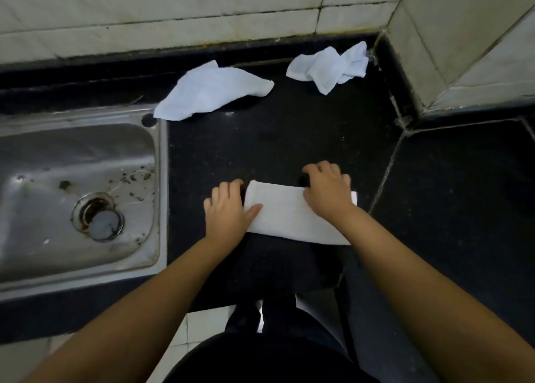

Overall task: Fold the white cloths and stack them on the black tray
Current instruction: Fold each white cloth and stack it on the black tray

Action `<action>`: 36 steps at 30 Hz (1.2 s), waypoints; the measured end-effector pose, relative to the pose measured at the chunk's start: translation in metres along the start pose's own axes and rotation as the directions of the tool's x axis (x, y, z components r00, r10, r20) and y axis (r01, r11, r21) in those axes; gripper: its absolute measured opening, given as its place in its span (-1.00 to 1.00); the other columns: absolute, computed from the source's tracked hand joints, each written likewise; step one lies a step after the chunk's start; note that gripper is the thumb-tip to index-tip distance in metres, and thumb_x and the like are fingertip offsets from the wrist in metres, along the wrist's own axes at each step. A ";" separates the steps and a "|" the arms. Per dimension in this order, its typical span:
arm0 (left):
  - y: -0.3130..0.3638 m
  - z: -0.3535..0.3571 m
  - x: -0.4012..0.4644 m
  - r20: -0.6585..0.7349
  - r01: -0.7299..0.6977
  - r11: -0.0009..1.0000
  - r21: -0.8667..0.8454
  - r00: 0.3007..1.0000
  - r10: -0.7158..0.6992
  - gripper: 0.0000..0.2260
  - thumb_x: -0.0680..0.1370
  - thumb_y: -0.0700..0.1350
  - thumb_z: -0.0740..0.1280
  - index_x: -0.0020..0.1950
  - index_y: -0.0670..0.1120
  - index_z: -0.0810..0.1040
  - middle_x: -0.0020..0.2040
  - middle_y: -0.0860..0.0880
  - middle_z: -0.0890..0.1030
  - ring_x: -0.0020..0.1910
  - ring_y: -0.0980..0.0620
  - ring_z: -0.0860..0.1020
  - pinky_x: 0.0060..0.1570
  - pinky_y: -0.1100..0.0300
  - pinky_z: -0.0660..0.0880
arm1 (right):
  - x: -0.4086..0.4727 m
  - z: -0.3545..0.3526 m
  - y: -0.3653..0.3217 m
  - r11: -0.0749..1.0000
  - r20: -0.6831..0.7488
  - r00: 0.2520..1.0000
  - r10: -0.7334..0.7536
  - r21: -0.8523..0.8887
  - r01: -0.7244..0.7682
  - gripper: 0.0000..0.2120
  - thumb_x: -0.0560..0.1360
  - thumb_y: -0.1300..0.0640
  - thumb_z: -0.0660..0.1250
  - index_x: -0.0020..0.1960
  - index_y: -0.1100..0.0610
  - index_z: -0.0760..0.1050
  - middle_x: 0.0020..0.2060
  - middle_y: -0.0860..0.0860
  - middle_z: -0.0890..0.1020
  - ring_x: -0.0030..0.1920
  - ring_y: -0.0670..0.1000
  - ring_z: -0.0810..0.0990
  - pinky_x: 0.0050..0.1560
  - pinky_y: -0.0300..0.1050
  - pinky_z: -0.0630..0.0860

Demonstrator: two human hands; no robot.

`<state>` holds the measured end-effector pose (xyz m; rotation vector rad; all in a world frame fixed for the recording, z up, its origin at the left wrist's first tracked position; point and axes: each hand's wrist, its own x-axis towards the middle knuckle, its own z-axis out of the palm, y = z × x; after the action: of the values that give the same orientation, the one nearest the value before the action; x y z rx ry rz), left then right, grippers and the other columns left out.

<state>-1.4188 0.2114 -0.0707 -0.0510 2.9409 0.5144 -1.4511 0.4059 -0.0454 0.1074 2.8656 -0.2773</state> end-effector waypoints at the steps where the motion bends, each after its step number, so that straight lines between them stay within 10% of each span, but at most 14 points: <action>1: -0.005 0.002 -0.008 -0.003 -0.009 1.000 0.022 1.000 0.009 -0.42 0.50 0.20 0.28 0.40 -0.08 0.28 0.28 -0.08 0.41 0.25 -0.07 0.37 0.21 0.05 0.29 | 0.006 0.002 -0.018 0.998 0.060 0.996 -0.064 0.031 0.062 -0.59 0.54 0.15 0.20 0.39 0.05 0.31 0.32 0.10 0.39 0.32 0.13 0.34 0.29 0.06 0.29; 9: -0.018 0.010 -0.029 0.009 0.023 0.996 0.087 1.000 -0.024 -0.43 0.49 0.21 0.27 0.39 -0.07 0.31 0.31 -0.08 0.37 0.27 -0.07 0.34 0.20 0.09 0.27 | 0.023 0.017 -0.087 0.987 0.258 0.955 -0.147 -0.021 0.158 -0.65 0.56 0.08 0.24 0.32 0.11 0.37 0.22 0.09 0.50 0.26 0.11 0.45 0.29 0.07 0.34; 13: -0.014 -0.001 -0.019 0.088 0.032 0.997 -0.068 0.996 -0.026 -0.64 0.54 0.09 0.27 0.28 -0.02 0.42 0.23 -0.02 0.40 0.23 -0.01 0.35 0.21 0.11 0.28 | 0.018 -0.001 -0.069 0.937 0.309 0.932 -0.189 0.340 0.077 -0.87 0.53 0.12 0.25 0.07 0.09 0.48 -0.03 0.06 0.55 0.01 0.03 0.54 0.06 -0.06 0.49; 17: 0.004 -0.034 0.018 0.201 0.072 0.912 -0.403 0.980 0.012 -0.88 0.55 -0.07 0.28 -0.03 -0.09 0.55 -0.06 -0.02 0.58 -0.07 0.02 0.53 -0.06 0.18 0.44 | 0.017 -0.040 -0.038 0.798 0.157 0.968 -0.198 0.599 0.066 -0.93 0.50 0.20 0.28 -0.04 0.14 0.53 -0.15 0.04 0.57 -0.15 -0.04 0.52 -0.13 -0.13 0.45; 28: 0.080 -0.158 0.050 -0.212 -0.349 0.544 -0.763 0.930 0.300 -0.94 0.55 -0.19 0.30 -0.08 -0.04 0.48 -0.15 0.08 0.55 -0.21 0.19 0.50 -0.28 0.42 0.44 | 0.001 -0.154 -0.005 0.528 -0.335 0.942 -0.008 0.799 0.289 -0.87 0.54 0.23 0.29 0.06 0.17 0.55 -0.15 -0.04 0.58 -0.13 -0.16 0.54 -0.10 -0.39 0.47; 36: 0.017 -0.062 0.014 0.363 -0.104 0.783 -0.613 0.843 0.396 -0.87 0.50 -0.26 0.34 -0.14 -0.03 0.53 -0.22 0.02 0.59 -0.21 0.10 0.54 -0.13 0.28 0.44 | -0.059 -0.037 0.022 0.726 0.104 0.993 -0.060 0.687 -0.028 -0.89 0.50 0.29 0.31 -0.07 0.10 0.55 -0.14 0.02 0.60 -0.15 -0.08 0.53 -0.11 -0.29 0.45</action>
<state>-1.4423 0.2066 -0.0098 0.3687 2.2167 1.2466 -1.4011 0.4315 0.0014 0.1942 2.4838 -1.3016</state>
